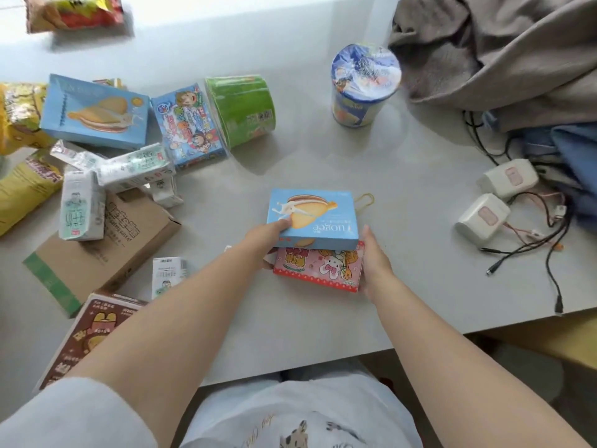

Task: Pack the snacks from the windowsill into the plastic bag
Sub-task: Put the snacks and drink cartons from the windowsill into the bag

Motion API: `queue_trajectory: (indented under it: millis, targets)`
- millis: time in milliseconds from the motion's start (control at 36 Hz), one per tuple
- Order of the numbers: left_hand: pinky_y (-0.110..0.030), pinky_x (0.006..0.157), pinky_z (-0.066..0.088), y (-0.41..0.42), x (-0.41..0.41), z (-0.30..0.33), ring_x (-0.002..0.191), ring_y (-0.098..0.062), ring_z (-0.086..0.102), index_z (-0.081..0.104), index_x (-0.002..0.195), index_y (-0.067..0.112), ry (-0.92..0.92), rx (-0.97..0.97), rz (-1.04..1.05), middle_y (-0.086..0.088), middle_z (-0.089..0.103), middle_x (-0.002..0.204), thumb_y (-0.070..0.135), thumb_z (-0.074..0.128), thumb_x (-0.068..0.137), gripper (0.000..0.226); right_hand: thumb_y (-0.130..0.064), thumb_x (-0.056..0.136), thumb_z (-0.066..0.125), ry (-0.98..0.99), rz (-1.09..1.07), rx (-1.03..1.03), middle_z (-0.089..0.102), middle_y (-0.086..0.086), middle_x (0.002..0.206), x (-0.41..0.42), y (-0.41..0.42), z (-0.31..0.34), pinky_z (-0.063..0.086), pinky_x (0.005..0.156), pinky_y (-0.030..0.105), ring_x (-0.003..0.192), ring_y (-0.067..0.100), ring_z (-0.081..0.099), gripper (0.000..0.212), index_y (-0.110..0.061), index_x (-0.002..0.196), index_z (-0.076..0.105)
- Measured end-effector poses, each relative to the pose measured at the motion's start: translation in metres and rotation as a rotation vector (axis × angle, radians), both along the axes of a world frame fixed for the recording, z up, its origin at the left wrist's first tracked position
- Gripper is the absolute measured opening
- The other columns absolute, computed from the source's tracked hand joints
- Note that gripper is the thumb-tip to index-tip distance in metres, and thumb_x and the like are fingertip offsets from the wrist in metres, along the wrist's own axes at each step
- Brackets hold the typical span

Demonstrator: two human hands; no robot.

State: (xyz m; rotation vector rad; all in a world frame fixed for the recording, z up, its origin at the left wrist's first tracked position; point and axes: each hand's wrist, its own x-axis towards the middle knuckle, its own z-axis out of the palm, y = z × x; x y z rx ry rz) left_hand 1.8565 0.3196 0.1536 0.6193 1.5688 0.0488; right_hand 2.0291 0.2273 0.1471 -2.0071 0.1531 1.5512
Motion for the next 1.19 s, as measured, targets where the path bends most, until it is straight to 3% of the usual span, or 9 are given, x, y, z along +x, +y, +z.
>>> queue_trajectory:
  millis: [139, 250, 361, 500, 611, 778, 917, 1139, 1194]
  targets:
    - [-0.048, 0.088, 0.053, -0.009, 0.001, 0.005, 0.084, -0.021, 0.064, 0.058, 0.089, 0.02, -0.017, 0.043, 0.099, -0.005, 0.065, 0.092, 0.044, 0.064, 0.086, 0.025, -0.058, 0.094, 0.036, 0.053, 0.077, 0.067, 0.07, 0.004, 0.087, 0.0, -0.008, -0.006, 0.049, 0.057, 0.026, 0.073, 0.02, 0.067, 0.048, -0.02, 0.099, 0.065]
    - [-0.035, 0.07, 0.055, -0.023, 0.003, 0.009, 0.068, -0.016, 0.062, 0.058, 0.093, 0.017, -0.053, 0.061, 0.193, -0.002, 0.063, 0.08, 0.038, 0.064, 0.088, 0.022, -0.058, 0.095, 0.033, 0.05, 0.096, 0.087, 0.069, 0.004, 0.093, -0.007, -0.015, -0.005, 0.052, 0.061, 0.03, 0.078, 0.021, 0.067, 0.048, -0.022, 0.098, 0.064]
    - [-0.046, 0.09, 0.053, -0.036, -0.008, 0.011, 0.082, -0.018, 0.063, 0.059, 0.107, 0.018, -0.164, 0.052, 0.323, -0.004, 0.066, 0.094, 0.036, 0.063, 0.089, 0.026, -0.068, 0.088, 0.034, -0.148, 0.192, 0.086, 0.069, 0.004, 0.096, -0.006, -0.009, 0.004, 0.054, 0.085, 0.039, 0.092, 0.026, 0.066, 0.052, -0.027, 0.08, 0.065]
    - [-0.031, 0.075, 0.052, -0.04, -0.035, 0.028, 0.083, -0.02, 0.066, 0.061, 0.111, 0.015, -0.35, 0.182, 0.543, -0.005, 0.069, 0.101, 0.025, 0.057, 0.093, 0.021, -0.061, 0.093, 0.033, -0.269, 0.269, 0.193, 0.057, -0.001, 0.072, -0.017, 0.02, 0.026, 0.043, 0.057, 0.026, 0.071, 0.021, 0.058, 0.053, -0.017, 0.075, 0.057]
    - [-0.021, 0.058, 0.053, -0.035, -0.069, 0.045, 0.073, -0.011, 0.067, 0.057, 0.115, 0.014, -0.388, 0.301, 0.651, -0.004, 0.069, 0.1, 0.023, 0.055, 0.094, 0.023, -0.066, 0.089, 0.035, -0.228, 0.258, 0.278, 0.063, 0.002, 0.076, -0.046, 0.031, 0.038, 0.047, 0.056, 0.026, 0.062, 0.017, 0.061, 0.055, -0.019, 0.08, 0.061]
    - [-0.023, 0.061, 0.056, -0.046, -0.143, 0.065, 0.075, -0.012, 0.068, 0.051, 0.127, 0.007, -0.427, 0.444, 0.797, -0.005, 0.068, 0.101, 0.017, 0.057, 0.092, 0.037, -0.063, 0.089, 0.042, -0.12, 0.255, 0.364, 0.07, 0.001, 0.079, -0.112, 0.032, 0.054, 0.055, 0.058, 0.027, 0.063, 0.016, 0.069, 0.047, -0.02, 0.089, 0.061]
    - [-0.028, 0.067, 0.053, -0.071, -0.224, 0.081, 0.082, -0.017, 0.066, 0.053, 0.126, 0.011, -0.416, 0.528, 0.921, -0.005, 0.068, 0.104, 0.017, 0.057, 0.092, 0.035, -0.061, 0.087, 0.048, -0.039, 0.293, 0.405, 0.07, 0.004, 0.084, -0.192, 0.032, 0.069, 0.056, 0.083, 0.042, 0.071, 0.022, 0.069, 0.045, -0.019, 0.087, 0.061]
    - [-0.021, 0.059, 0.056, -0.113, -0.363, 0.104, 0.067, -0.008, 0.069, 0.058, 0.099, 0.016, -0.367, 0.583, 1.106, -0.002, 0.068, 0.093, 0.013, 0.06, 0.09, 0.01, -0.066, 0.081, 0.053, -0.029, 0.334, 0.384, 0.07, 0.007, 0.081, -0.352, 0.013, 0.085, 0.057, 0.079, 0.044, 0.072, 0.027, 0.069, 0.052, -0.015, 0.085, 0.061]
    - [-0.026, 0.074, 0.057, -0.123, -0.402, 0.108, 0.081, -0.013, 0.069, 0.059, 0.108, 0.013, -0.322, 0.618, 1.109, -0.007, 0.068, 0.104, 0.013, 0.062, 0.089, 0.019, -0.073, 0.075, 0.053, -0.044, 0.354, 0.385, 0.07, 0.007, 0.085, -0.388, 0.006, 0.086, 0.057, 0.078, 0.043, 0.077, 0.028, 0.069, 0.063, -0.012, 0.09, 0.063]
